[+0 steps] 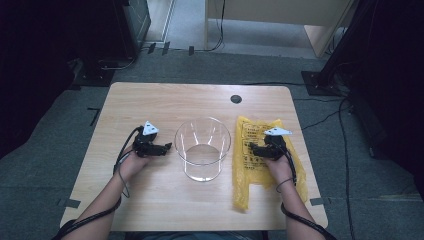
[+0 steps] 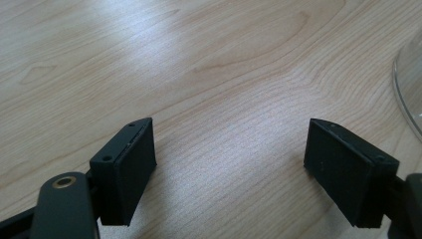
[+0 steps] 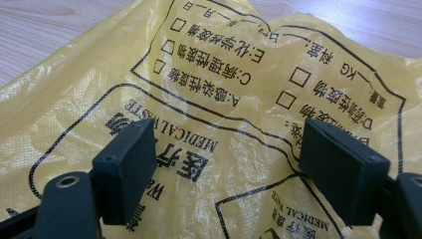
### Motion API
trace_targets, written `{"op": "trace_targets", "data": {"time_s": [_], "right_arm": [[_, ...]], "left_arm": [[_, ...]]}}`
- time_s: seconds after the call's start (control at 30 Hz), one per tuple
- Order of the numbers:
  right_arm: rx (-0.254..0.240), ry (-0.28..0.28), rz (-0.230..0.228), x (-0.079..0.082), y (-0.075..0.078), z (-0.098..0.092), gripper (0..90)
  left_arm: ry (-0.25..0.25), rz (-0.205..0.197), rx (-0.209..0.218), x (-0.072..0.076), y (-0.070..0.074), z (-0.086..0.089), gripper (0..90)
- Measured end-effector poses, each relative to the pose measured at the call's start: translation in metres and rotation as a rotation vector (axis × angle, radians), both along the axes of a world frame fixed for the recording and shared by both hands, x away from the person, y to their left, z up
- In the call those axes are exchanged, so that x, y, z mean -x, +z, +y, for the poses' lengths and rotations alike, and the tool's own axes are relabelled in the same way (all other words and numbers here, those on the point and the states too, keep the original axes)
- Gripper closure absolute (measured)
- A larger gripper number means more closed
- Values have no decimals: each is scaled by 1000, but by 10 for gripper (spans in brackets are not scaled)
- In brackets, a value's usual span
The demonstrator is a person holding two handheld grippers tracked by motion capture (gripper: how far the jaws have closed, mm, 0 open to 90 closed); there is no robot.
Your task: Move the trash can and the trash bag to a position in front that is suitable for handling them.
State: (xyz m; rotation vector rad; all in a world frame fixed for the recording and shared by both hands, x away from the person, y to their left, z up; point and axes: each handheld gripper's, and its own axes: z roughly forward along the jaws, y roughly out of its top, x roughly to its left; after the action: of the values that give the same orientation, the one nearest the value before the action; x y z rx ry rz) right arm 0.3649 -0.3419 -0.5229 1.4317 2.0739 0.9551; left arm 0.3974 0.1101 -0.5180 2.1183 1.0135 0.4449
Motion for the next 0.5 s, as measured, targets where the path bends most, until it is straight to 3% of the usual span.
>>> {"op": "trace_targets", "data": {"time_s": [0.23,0.4,0.5], "right_arm": [[-6,10,-20,3,1,1,404],[-10,37,-26,2,1,1,535],[-13,82,-16,3,3,0,678]], "left_arm": [[9,1,-1,-1,0,-2,196],[-13,2,0,-6,0,-3,194],[-21,2,-2,-6,0,-2,194]]}}
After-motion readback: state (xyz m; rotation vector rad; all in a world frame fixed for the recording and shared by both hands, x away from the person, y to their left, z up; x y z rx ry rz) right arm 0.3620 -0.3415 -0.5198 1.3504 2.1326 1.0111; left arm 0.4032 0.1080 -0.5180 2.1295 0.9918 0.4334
